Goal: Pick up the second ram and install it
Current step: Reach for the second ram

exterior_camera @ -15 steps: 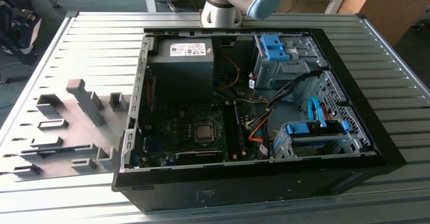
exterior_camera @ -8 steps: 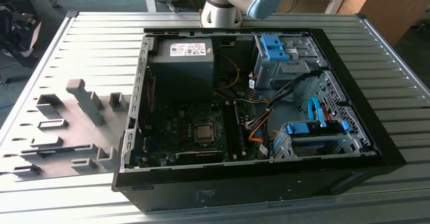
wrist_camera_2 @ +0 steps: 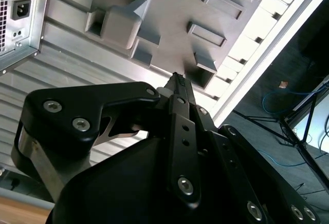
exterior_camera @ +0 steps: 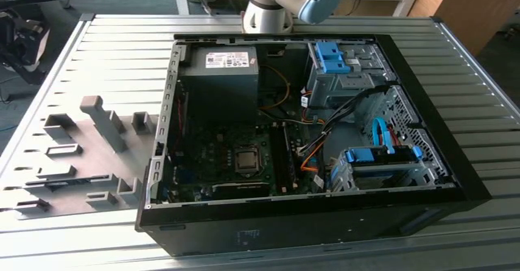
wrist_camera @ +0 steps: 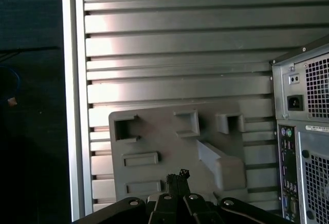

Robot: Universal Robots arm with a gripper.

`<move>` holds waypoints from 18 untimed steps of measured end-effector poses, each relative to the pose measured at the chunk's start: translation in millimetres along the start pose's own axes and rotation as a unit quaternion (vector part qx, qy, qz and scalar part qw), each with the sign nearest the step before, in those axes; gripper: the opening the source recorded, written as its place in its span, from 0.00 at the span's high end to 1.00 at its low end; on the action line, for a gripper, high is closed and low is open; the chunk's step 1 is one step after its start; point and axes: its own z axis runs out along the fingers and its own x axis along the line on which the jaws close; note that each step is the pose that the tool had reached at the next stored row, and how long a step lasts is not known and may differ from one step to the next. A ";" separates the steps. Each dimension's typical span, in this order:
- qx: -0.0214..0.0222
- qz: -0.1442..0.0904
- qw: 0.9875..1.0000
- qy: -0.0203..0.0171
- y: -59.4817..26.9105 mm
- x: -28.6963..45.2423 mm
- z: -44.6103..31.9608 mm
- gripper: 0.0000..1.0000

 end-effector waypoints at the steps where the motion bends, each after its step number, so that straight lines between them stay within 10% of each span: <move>1: 0.000 0.000 1.000 0.000 -0.1 0.4 0.5 0.89; 18: 0.000 0.000 1.000 0.000 -1.2 6.3 10.6 0.89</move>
